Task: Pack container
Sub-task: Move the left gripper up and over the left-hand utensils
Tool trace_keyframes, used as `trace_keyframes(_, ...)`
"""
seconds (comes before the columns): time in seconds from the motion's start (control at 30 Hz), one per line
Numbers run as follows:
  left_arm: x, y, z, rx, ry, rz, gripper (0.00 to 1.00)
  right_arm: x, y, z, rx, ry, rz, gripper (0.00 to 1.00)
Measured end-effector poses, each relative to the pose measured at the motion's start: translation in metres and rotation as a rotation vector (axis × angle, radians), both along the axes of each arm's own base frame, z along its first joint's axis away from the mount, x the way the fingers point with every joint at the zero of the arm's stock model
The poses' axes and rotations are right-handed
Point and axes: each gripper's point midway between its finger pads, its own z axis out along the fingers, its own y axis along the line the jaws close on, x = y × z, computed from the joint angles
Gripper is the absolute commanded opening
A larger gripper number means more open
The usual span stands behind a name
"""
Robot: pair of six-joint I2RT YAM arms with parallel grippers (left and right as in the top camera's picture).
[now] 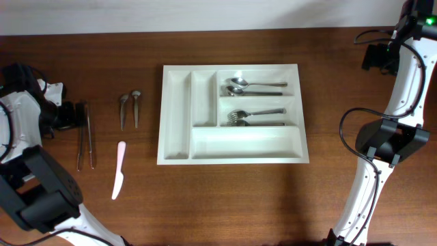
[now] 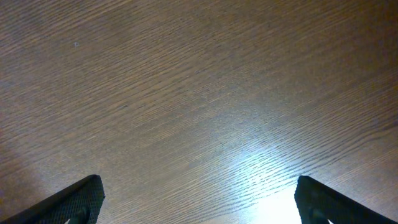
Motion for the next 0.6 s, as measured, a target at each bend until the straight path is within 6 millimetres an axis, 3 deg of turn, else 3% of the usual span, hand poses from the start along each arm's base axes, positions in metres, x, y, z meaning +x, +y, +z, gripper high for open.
trace_keyframes(0.23, -0.001, -0.001, -0.017, -0.024, 0.034, 0.016, 0.99, 0.0, 0.0, 0.0, 0.0, 0.0, 0.0, 0.99)
trace_keyframes(0.6, 0.005, 0.0, -0.016, 0.011, 0.028, 0.084, 0.99, 0.0, 0.0, 0.0, 0.0, 0.0, 0.0, 0.98)
